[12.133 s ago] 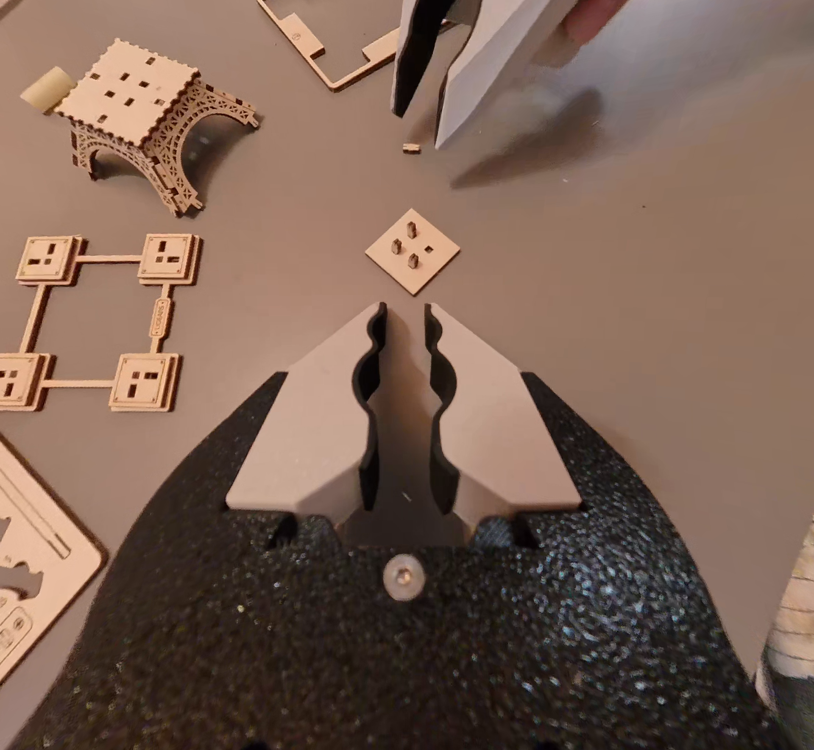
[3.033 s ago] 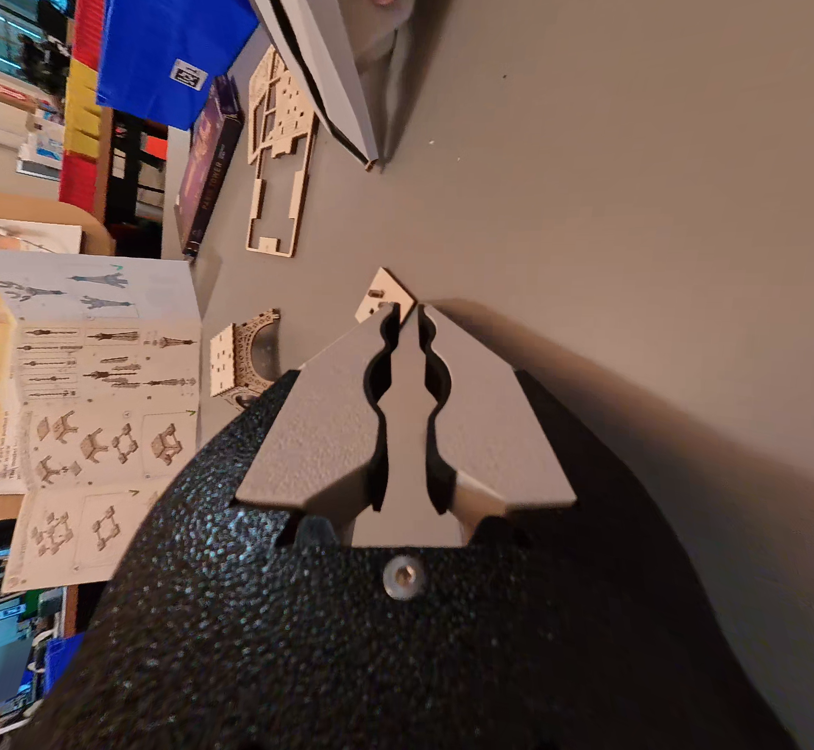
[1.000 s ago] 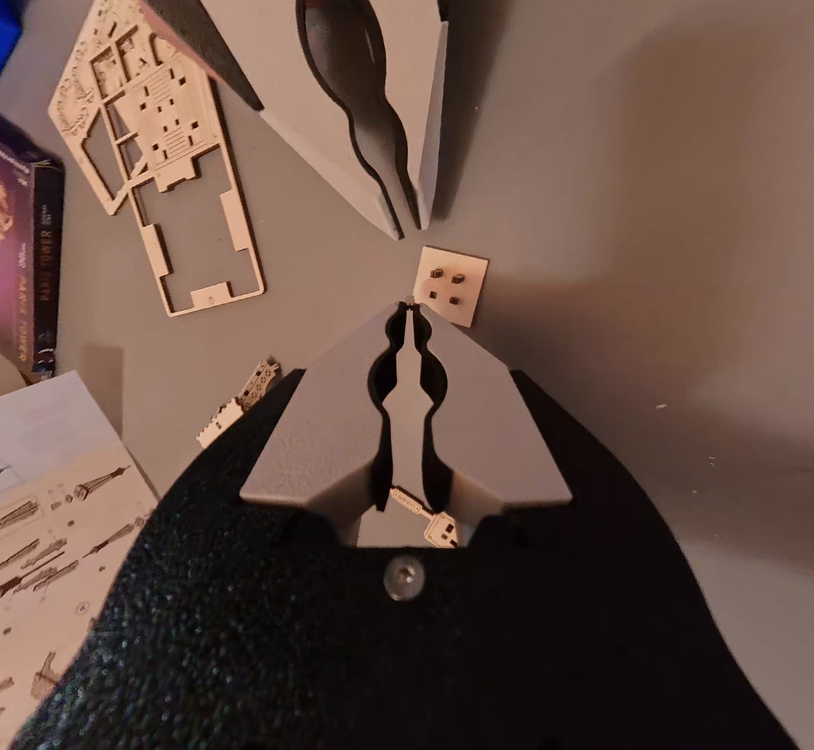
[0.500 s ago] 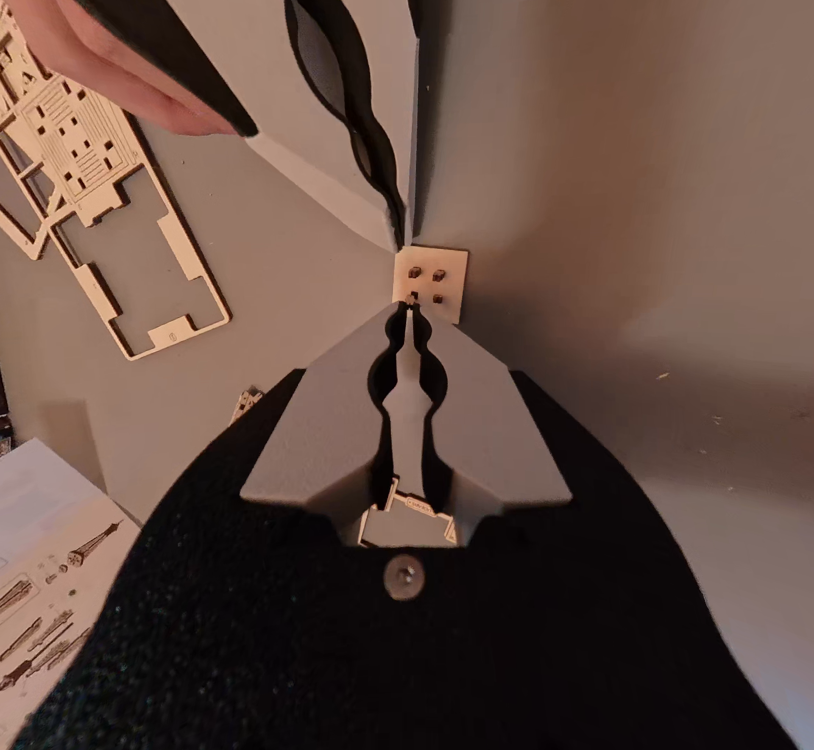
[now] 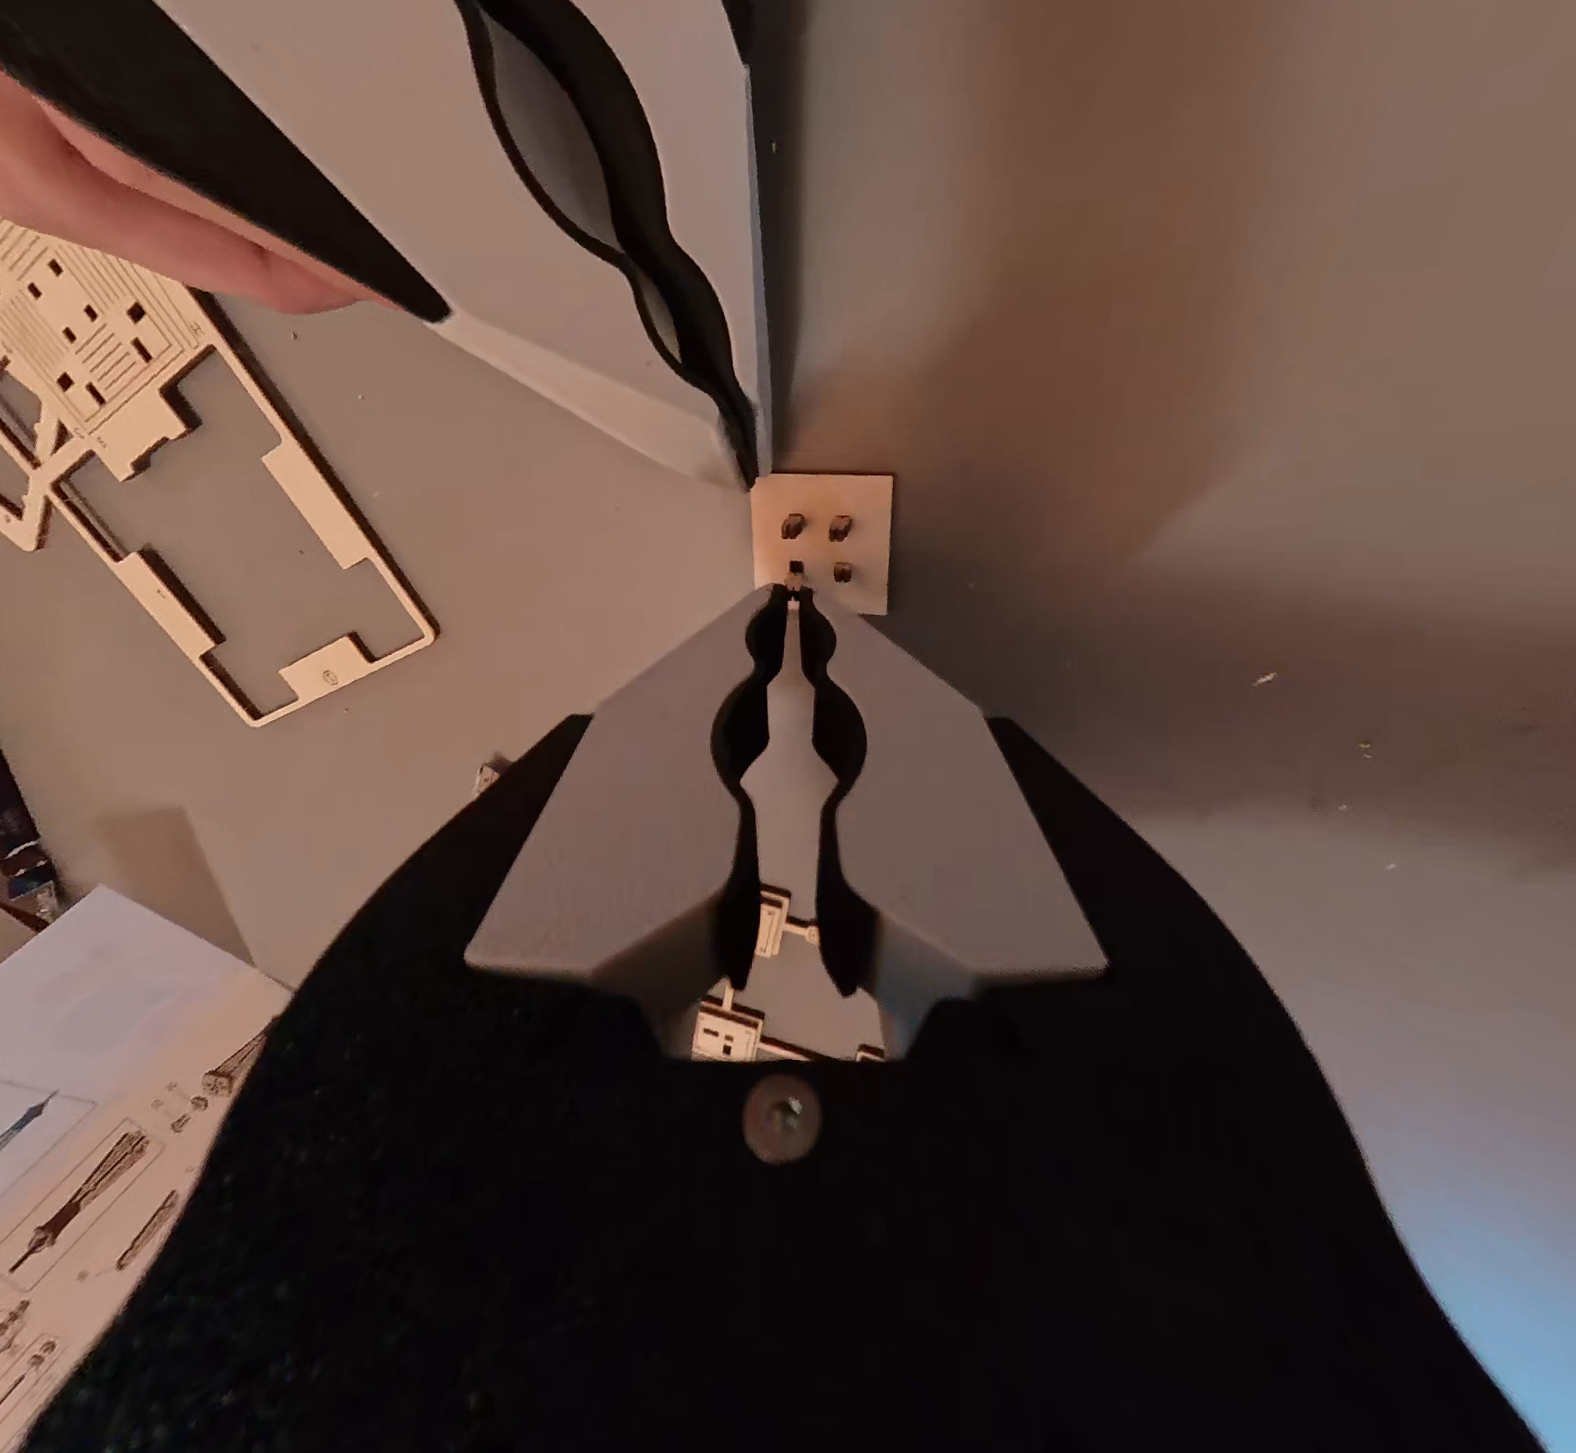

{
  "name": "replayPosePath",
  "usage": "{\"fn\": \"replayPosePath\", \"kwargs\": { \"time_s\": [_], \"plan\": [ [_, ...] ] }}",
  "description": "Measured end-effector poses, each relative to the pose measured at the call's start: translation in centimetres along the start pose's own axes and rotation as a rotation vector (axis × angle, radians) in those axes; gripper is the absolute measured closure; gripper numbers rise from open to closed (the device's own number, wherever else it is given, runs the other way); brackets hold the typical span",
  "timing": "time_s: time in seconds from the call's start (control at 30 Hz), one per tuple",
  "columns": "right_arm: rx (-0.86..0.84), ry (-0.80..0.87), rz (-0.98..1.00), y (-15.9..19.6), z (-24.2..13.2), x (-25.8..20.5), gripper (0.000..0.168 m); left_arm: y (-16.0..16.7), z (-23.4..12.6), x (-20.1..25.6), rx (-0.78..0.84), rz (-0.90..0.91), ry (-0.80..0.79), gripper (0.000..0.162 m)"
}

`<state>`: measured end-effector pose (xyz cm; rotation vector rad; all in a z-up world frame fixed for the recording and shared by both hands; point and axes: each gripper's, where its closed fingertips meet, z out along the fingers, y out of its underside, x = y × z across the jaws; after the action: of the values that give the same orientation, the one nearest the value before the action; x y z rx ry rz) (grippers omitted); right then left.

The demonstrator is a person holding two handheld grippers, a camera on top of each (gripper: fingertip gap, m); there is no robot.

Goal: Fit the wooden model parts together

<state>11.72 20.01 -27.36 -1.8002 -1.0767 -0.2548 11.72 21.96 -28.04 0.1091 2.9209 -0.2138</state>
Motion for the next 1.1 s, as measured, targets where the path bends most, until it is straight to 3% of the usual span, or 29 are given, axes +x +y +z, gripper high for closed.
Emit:
{"fn": "replayPosePath", "kwargs": {
  "time_s": [1.1],
  "plan": [
    [-0.002, 0.017, -0.014, 0.01, 0.07, 0.03, 0.168, 0.31, 0.12, -0.13, -0.058, -0.032, 0.074, 0.162]
  ]
}}
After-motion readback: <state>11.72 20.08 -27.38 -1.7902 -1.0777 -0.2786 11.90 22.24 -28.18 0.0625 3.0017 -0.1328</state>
